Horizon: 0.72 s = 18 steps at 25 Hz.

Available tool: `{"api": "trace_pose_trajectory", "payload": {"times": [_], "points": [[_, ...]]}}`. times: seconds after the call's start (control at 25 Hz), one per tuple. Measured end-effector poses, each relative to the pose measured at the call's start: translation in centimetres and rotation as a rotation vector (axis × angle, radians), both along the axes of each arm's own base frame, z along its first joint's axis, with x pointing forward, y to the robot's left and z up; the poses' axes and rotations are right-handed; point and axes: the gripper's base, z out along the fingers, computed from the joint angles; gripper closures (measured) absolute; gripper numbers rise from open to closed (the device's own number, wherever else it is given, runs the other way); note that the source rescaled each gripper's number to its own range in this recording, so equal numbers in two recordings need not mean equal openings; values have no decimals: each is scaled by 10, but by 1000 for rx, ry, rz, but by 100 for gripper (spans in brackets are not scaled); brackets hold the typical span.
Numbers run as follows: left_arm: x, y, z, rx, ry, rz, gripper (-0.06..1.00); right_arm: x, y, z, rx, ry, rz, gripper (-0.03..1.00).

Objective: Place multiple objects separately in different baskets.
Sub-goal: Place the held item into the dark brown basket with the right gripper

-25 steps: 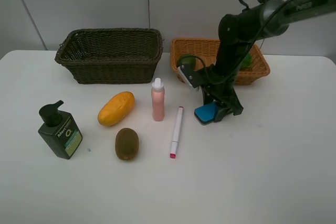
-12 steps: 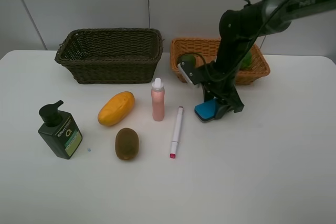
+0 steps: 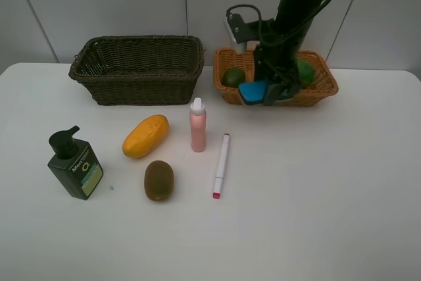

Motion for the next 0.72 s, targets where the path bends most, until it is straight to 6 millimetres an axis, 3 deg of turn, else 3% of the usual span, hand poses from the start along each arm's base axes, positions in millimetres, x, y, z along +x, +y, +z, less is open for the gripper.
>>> {"api": "trace_pose_trajectory", "payload": {"times": [0.2,0.36,0.56,0.72], "points": [[0,0,0,0,0,0,-6,7,14,50,186,-87,-95,42],[0,0,0,0,0,0,-6,13,24,76,324,-138,-170,42],[0,0,0,0,0,0,-6,24,38,93,562,-222,-295,42],[0,0,0,0,0,0,-6,33,60,96,736,-298,-359,42]]}}
